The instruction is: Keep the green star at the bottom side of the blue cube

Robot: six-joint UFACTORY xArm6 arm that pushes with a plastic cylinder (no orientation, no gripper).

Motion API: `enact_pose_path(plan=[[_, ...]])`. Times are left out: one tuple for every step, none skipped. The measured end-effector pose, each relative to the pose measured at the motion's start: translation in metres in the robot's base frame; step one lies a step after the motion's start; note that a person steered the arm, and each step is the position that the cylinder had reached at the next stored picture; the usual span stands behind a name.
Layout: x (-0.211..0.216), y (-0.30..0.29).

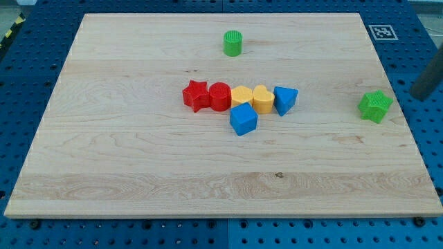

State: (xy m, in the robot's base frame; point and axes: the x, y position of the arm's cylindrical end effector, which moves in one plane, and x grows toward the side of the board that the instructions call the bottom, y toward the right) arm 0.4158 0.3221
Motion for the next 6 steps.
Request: enact_pose_path(plan=[[0.037,-0.059],[0.095,-0.12],[0.118,-0.136],[0.098,-0.094],[0.073,-0.064],[0.068,-0.085]])
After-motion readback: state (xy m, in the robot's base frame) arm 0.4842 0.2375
